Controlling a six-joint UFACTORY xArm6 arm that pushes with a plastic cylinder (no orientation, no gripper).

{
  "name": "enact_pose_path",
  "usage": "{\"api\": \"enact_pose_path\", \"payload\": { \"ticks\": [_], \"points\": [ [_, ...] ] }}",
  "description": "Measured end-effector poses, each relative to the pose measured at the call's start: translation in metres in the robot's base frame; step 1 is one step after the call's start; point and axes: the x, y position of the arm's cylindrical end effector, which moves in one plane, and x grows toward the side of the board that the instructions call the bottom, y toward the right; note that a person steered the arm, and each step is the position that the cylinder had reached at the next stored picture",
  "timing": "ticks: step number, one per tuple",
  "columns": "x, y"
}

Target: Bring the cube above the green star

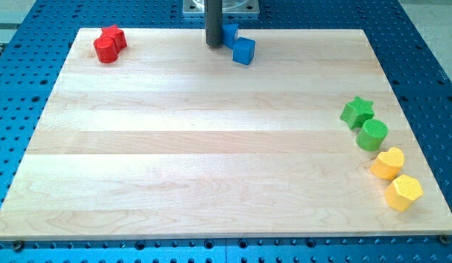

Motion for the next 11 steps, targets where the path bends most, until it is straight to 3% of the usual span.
{"api": "enact_pose_path", "payload": {
  "ticks": [2,4,9,10,11],
  "points": [
    [-0.002,0.054],
    [0.034,0.115],
    [0.032,-0.002],
    [0.037,-0.045],
    [0.063,-0.041]
  ]
}}
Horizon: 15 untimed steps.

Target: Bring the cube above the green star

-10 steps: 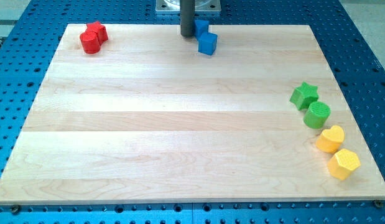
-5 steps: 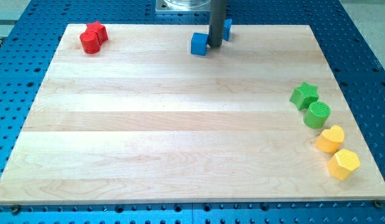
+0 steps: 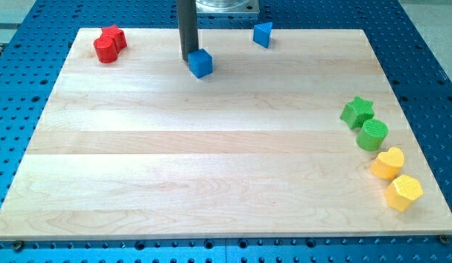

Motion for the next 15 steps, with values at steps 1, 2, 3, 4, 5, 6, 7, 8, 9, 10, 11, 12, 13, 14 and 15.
{"api": "enact_pose_path", "payload": {
  "ticks": [1,2,3,4,5,6,7,8,9,10,11,12,13,14,15],
  "points": [
    [0.008,0.008],
    [0.009,-0.043],
    [0.016,0.008],
    [0.023,0.079],
    [0.022,0.053],
    [0.021,-0.002],
    [0.05,0.029],
    [0.069,0.079],
    [0.081,0.049],
    [0.094,0.066],
    [0.105,0.083],
    [0.106,0.125],
    [0.106,0.156],
    [0.106,0.187],
    [0.09,0.204]
  ]
}}
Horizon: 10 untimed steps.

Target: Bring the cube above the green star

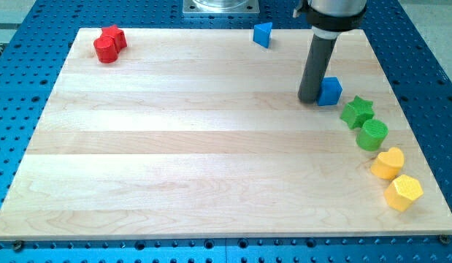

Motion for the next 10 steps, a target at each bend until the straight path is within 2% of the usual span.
{"api": "enact_pose_path", "payload": {
  "ticks": [1,2,3,4,10],
  "points": [
    [-0.02,0.001],
    [-0.02,0.004],
    [-0.012,-0.014],
    [0.006,-0.008],
    [0.006,0.026]
  ]
}}
